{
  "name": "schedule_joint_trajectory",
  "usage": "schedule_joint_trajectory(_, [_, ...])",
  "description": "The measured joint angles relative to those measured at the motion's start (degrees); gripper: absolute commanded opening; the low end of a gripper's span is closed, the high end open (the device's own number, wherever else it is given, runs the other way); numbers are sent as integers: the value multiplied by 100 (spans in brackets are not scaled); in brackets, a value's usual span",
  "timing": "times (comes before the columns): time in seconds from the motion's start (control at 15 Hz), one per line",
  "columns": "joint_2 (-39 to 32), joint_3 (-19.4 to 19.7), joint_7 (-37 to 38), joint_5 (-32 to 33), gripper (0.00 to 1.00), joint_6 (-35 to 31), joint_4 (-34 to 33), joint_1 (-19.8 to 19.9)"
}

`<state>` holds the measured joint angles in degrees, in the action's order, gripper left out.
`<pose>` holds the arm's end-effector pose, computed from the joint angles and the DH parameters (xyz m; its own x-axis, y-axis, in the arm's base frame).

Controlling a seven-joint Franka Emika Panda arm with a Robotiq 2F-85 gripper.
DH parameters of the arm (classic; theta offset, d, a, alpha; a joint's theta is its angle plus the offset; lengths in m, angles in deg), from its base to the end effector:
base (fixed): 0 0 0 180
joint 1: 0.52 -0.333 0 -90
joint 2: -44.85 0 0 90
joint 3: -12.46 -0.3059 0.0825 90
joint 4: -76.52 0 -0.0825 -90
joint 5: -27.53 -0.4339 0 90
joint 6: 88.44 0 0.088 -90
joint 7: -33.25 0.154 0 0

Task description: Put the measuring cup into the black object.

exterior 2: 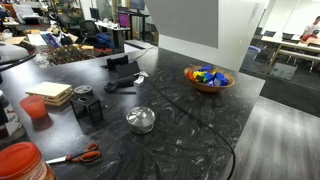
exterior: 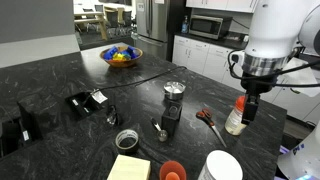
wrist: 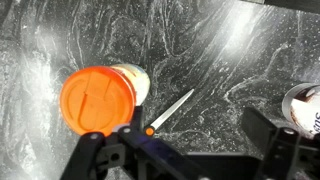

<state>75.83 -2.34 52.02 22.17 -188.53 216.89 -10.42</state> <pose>0.3730 0.1789 0.3975 0.9884 0.0240 -0.1498 0.0390 -0.9945 0.0974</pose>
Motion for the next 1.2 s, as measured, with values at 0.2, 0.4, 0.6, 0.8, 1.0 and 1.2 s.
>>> schedule_joint_trajectory(0.2, [-3, 0, 0, 0, 100, -2, 0, -4])
schedule_joint_trajectory(0.4, [-25, 0, -11, 9, 100, -2, 0, -43])
schedule_joint_trajectory(0.6, [-27, 0, -14, 10, 100, -2, 0, -44])
schedule_joint_trajectory(0.8, [-27, 0, -14, 11, 100, -2, -1, -44])
schedule_joint_trajectory(1.0, [-49, 0, 111, 8, 100, -152, -17, -38])
schedule_joint_trajectory(1.2, [-390, -5, 575, -9, 100, -697, -236, -25])
